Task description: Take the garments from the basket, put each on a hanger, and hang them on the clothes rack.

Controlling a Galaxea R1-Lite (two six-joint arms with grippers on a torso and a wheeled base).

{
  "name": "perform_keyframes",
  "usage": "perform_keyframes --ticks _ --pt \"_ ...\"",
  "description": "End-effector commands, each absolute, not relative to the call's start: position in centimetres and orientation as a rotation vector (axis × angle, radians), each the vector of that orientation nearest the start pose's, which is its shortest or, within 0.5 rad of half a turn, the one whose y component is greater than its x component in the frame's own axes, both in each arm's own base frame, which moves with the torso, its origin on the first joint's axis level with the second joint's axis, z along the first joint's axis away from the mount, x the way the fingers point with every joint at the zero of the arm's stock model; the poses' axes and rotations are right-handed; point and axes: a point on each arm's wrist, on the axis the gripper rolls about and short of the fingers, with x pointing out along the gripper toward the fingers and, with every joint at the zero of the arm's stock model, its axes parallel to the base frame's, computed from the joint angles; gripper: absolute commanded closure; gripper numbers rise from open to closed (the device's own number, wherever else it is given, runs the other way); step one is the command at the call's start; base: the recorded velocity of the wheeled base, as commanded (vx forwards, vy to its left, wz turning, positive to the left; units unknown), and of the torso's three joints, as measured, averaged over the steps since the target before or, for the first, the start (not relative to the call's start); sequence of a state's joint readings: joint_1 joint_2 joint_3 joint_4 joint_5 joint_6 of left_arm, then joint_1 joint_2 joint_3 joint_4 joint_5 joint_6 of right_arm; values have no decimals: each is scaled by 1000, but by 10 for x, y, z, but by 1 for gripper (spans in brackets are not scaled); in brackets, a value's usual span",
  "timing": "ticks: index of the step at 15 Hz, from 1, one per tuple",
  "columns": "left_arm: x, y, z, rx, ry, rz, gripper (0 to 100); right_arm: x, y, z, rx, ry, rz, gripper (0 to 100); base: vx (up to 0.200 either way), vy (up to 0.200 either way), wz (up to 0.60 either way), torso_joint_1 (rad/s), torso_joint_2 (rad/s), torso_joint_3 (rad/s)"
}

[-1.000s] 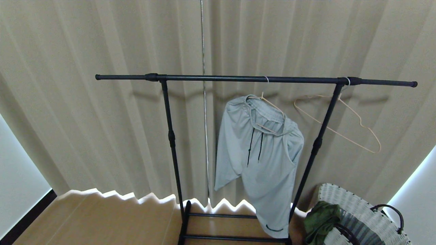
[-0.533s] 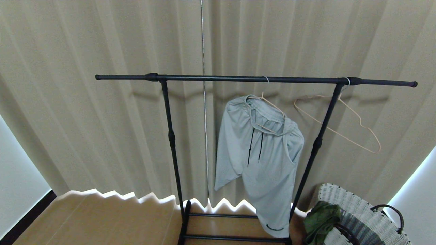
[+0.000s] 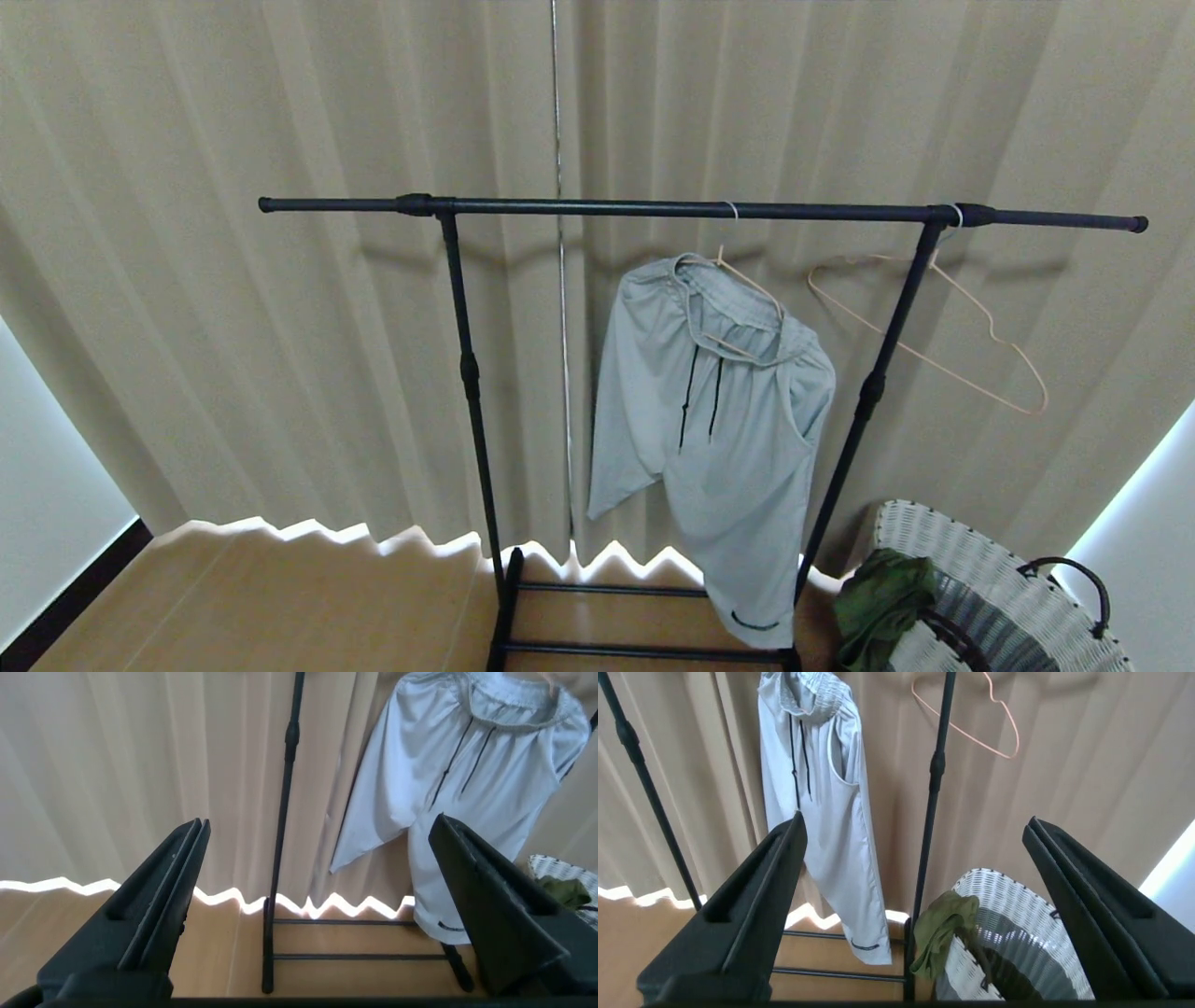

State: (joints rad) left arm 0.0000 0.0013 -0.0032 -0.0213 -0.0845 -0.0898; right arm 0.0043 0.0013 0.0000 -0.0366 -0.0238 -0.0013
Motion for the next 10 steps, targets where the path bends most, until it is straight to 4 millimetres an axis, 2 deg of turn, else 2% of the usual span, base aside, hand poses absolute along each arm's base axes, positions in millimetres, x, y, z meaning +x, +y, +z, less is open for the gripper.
perform_keyframes --ticks 1,10 --pt "-23 -2 79 -89 -21 -85 0 -23 -1 79 -1 -37 -20 0 0 0 0 -178 442 251" --pt "-23 -2 79 -91 -21 -85 0 -23 -1 79 0 -35 -18 0 0 0 0 -201 513 309"
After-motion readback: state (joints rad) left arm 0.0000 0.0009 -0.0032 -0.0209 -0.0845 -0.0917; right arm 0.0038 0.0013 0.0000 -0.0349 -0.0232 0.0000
